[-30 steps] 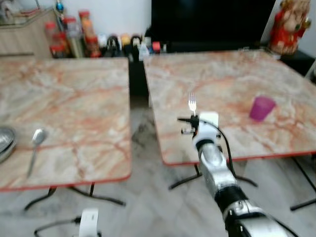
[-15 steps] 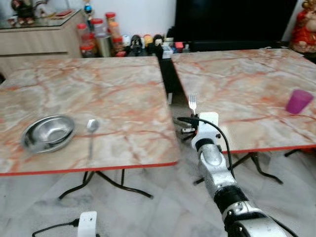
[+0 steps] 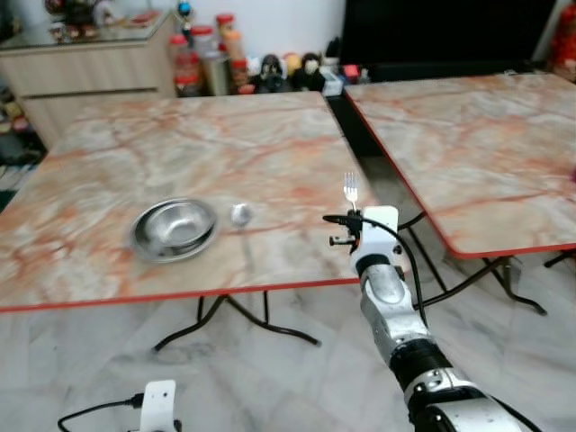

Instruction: Setting the table

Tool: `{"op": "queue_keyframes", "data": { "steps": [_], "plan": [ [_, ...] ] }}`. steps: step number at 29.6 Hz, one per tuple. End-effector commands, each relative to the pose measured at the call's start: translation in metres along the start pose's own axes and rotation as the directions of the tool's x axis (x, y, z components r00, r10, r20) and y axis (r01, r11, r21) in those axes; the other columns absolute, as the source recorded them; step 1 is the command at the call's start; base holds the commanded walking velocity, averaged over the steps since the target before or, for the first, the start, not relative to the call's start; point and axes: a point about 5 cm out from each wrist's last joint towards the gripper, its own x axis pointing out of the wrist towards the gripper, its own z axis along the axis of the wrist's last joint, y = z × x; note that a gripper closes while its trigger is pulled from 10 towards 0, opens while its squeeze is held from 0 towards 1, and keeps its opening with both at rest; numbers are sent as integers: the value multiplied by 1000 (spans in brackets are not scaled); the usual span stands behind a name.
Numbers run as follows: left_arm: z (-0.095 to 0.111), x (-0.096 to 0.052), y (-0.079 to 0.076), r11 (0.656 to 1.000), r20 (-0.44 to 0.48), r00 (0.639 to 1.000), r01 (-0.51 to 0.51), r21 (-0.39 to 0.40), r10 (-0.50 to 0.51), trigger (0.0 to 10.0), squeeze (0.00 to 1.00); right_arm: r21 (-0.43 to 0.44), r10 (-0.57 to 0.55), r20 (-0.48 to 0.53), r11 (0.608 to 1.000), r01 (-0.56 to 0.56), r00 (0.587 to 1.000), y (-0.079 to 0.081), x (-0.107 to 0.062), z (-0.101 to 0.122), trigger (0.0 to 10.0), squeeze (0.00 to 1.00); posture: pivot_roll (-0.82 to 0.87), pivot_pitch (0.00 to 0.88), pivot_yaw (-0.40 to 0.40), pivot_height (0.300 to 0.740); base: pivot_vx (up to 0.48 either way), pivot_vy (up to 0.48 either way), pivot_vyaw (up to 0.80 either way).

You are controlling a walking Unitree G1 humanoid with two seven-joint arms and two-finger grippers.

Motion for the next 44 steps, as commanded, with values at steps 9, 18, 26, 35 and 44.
{"op": "queue_keyframes", "data": {
  "steps": [9, 18, 26, 35, 44],
  "plan": [
    [7, 1, -6, 1000, 24, 1000, 4, 4, -4, 10000, 0, -8, -28, 20, 1000, 28, 999, -12, 3, 6, 10000, 0, -20, 0, 8, 740, 0, 358, 0],
    [11, 1, -6, 1000, 48, 999, 9, -13, -8, 10000, 0, -7, -18, 18, 1000, 18, 1000, -11, 3, 6, 10000, 0, -20, 0, 7, 740, 0, 0, 0],
    [11, 1, -7, 1000, 49, 999, 13, -4, -12, 10000, 0, -3, -18, 22, 1000, 18, 1000, -11, 2, 6, 10000, 0, -22, 0, 8, 740, 216, 0, 0],
    [10, 1, -9, 1000, 47, 999, 19, 1, -19, 10000, 0, -12, -23, 10, 1000, 23, 1000, -13, 2, 5, 10000, 0, -22, 0, 8, 740, 345, 0, 0],
    [9, 1, -10, 1000, 42, 999, 20, -1, -20, 10000, 0, -45, 6, 13, 999, -5, 1000, -10, 1, 4, 10000, 0, -19, 0, 5, 740, 361, 0, 0]
  ]
}}
